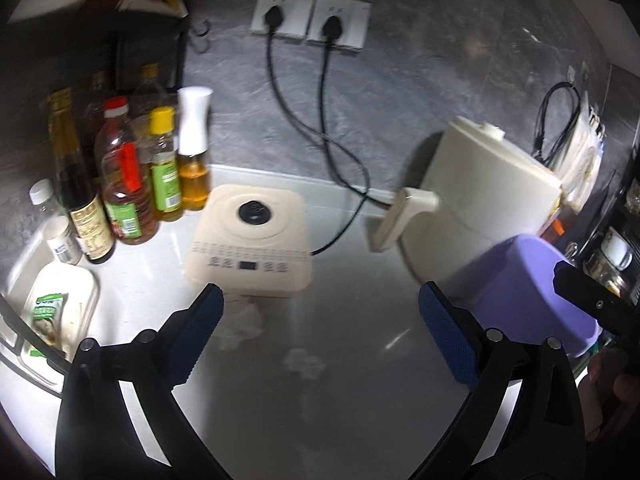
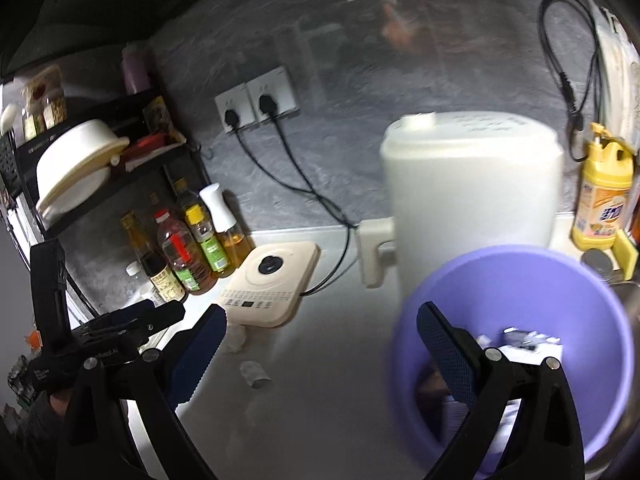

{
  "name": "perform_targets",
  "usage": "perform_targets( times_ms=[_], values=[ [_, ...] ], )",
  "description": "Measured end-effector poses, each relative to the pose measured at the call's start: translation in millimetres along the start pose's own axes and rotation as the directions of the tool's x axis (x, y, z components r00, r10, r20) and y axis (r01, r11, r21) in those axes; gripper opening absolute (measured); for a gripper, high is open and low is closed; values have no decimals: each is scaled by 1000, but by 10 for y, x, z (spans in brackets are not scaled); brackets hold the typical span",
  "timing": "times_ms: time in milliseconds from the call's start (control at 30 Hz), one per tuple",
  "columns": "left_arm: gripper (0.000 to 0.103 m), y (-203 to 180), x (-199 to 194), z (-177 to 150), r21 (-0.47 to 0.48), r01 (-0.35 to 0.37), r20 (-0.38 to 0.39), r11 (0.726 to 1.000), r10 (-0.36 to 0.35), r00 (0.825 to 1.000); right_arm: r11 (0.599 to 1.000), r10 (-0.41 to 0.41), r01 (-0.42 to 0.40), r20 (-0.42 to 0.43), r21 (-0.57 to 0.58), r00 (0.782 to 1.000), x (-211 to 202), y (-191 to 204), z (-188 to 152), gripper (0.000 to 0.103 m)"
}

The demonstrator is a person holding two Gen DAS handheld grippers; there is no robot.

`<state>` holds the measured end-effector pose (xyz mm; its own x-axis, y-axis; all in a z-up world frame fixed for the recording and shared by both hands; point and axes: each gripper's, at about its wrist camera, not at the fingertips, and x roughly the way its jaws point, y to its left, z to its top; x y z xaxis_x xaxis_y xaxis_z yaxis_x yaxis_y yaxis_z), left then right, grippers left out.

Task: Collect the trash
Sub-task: 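Move both tools back to the tissues on the counter, then grasp the white tissue with the left tool while the right tool grasps another tissue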

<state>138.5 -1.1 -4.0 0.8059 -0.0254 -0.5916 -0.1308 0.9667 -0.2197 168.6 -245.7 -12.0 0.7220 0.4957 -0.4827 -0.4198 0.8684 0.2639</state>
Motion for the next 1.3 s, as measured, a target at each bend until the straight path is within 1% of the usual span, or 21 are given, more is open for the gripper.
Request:
perform_targets(
  times_ms=[67, 233, 300, 400, 467, 533, 633, 700, 867, 967, 1000, 1033, 1067, 1100, 1133, 1200, 1300],
  values=[
    [97, 178, 40, -32, -14, -1, -12, 1000, 1, 1000, 1000, 1, -1, -16, -10, 1000, 118, 128, -51, 95],
    [97, 484, 191, -120, -38, 8, -51, 999, -10, 999, 999, 4, -6, -59, -36, 998, 394, 383, -131, 95],
    [97, 587, 271, -161, -46, 13, -66, 999, -16, 998, 999, 1, -5, -90, -46, 996, 526, 466, -179, 94],
    [97, 740, 420, -246, -66, 20, -91, 998, -26, 996, 998, -11, 3, -152, -56, 988, 745, 558, -282, 90],
    [97, 841, 551, -311, -83, 19, -114, 996, -28, 993, 998, -16, 5, -198, -59, 980, 906, 605, -372, 84],
    [97, 918, 670, -361, -94, 8, -137, 995, -21, 990, 999, -13, 1, -245, -47, 969, 1084, 632, -478, 81],
    [96, 1011, 829, -409, -121, 27, -157, 992, -46, 987, 1000, -8, 2, -293, -23, 956, 1287, 641, -600, 75],
    [93, 1044, 944, -421, -121, 39, -170, 992, -59, 984, 1000, -14, 13, -323, -4, 946, 1433, 655, -673, 70],
    [85, 1070, 1193, -431, -116, 69, -195, 991, -91, 977, 998, -44, 57, -366, 25, 930, 1651, 662, -834, 66],
    [70, 1052, 1374, -444, -105, 75, -239, 992, -98, 966, 996, -59, 82, -388, 43, 920, 1728, 670, -920, 65],
    [54, 1042, 1434, -456, -102, 76, -261, 992, -100, 960, 995, -63, 88, -398, 46, 915, 1749, 679, -948, 65],
    [23, 1031, 1467, -463, -95, 76, -274, 993, -100, 956, 995, -64, 91, -408, 47, 911, 1762, 689, -973, 65],
    [13, 995, 1476, -465, -65, 69, -287, 995, -85, 954, 995, -68, 95, -414, 44, 908, 1779, 703, -985, 65],
    [9, 981, 1451, -454, -54, 80, -285, 995, -92, 954, 994, -72, 97, -418, 40, 906, 1790, 719, -993, 65],
    [9, 959, 1405, -430, -44, 103, -276, 994, -111, 955, 995, -73, 97, -422, 36, 904, 1806, 743, -998, 65],
    [9, 940, 1295, -377, -24, 112, -249, 993, -114, 962, 995, -72, 93, -424, 29, 903, 1851, 788, -992, 65],
    [9, 992, 1179, -322, -30, 130, -231, 991, -134, 964, 996, -75, 84, -422, 1, 903, 1929, 879, -992, 65]
  ],
)
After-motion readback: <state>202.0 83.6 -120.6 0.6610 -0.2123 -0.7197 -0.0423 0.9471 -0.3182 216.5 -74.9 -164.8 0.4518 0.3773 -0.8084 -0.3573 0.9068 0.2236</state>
